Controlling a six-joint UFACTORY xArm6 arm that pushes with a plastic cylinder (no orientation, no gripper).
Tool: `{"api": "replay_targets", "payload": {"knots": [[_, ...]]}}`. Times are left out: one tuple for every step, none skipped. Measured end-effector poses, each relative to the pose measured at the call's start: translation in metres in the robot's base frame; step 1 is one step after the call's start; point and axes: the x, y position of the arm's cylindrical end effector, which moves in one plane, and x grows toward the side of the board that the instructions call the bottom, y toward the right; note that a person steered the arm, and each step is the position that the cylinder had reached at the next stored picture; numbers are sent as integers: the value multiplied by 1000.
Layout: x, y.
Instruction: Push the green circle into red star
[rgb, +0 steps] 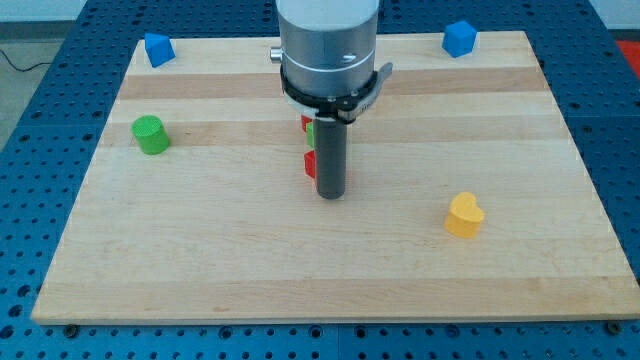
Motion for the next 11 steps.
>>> {"api": "replay_targets", "payload": {"knots": [[7, 0], [23, -8], [24, -73], [7, -166], [-47, -237], [-95, -283], [-132, -288], [-121, -268], [-74, -223], [-44, -201], [-50, -212]]}}
